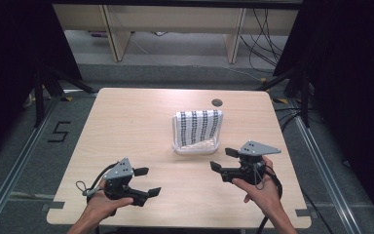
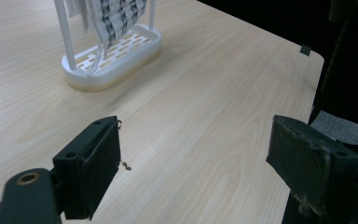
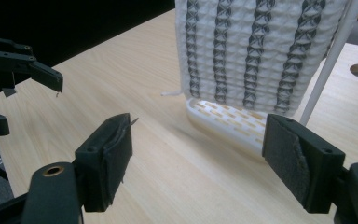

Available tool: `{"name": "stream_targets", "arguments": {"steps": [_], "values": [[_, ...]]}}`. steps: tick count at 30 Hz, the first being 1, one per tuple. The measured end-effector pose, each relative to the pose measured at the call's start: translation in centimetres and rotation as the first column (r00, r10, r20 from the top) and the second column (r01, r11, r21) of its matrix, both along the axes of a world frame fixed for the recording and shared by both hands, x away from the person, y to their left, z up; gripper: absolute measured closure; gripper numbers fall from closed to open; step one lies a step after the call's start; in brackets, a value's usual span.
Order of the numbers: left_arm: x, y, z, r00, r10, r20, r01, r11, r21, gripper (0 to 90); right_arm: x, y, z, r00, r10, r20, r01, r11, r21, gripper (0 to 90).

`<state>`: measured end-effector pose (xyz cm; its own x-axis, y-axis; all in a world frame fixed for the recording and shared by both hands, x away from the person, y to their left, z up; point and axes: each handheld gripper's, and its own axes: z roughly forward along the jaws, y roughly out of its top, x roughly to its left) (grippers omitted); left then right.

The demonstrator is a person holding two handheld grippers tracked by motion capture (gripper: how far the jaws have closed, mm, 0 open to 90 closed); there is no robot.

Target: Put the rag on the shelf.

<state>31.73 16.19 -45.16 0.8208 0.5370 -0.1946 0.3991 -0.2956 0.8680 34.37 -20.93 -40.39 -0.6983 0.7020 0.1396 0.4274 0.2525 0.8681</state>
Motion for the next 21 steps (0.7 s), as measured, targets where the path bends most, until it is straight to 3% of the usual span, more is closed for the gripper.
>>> {"name": "stream_targets", "arguments": {"steps": [6, 8, 9, 10, 11, 12, 13, 21], "values": [[-0.4, 0.5, -0.8, 0.9999, 0.009, -0.013, -0.009, 1.0, -0.002, 16.3, -0.3, 0.0, -0.8, 1.0, 0.003, -0.003, -0.003, 1.0, -0.012, 25.5], [-0.5, 0.5, -1.0, 0.9997, 0.017, -0.016, -0.017, 0.9999, -0.002, 16.3, -0.6, 0.0, -1.0, 0.9993, -0.004, -0.036, 0.004, 1.0, -0.007, 25.5], [-0.6, 0.6, -1.1, 0.9997, 0.016, -0.016, -0.016, 0.9999, 0.005, 16.3, -0.5, -0.1, -1.3, 0.9999, 0.013, -0.011, -0.013, 1.0, -0.003, 25.6], [-0.7, 0.6, -1.2, 0.9997, 0.02, -0.017, -0.02, 0.9998, 0.0, 16.3, -0.7, -0.1, -1.5, 0.9997, 0.004, -0.025, -0.004, 1.0, -0.01, 25.5], [-0.7, 0.6, -1.4, 0.9998, 0.013, -0.018, -0.013, 0.9999, -0.003, 16.3, -1.1, -0.1, -1.8, 0.9988, 0.0, -0.05, 0.001, 1.0, 0.007, 25.5], [-0.7, 0.6, -1.4, 0.9998, 0.013, -0.018, -0.013, 0.9999, -0.003, 16.3, -1.1, -0.3, -2.0, 0.9996, 0.002, -0.029, -0.002, 1.0, -0.003, 25.5], [-0.9, 0.6, -1.6, 0.9996, 0.01, -0.025, -0.01, 0.9999, 0.006, 16.3, -1.4, -0.2, -2.3, 0.9985, -0.005, -0.054, 0.005, 1.0, 0.007, 25.5], [-1.8, 0.5, -2.3, 0.9996, -0.003, -0.028, 0.003, 0.9998, 0.018, 16.3, -2.0, -0.6, -3.9, 0.9975, 0.018, -0.068, -0.018, 1.0, 0.002, 25.3]]}}
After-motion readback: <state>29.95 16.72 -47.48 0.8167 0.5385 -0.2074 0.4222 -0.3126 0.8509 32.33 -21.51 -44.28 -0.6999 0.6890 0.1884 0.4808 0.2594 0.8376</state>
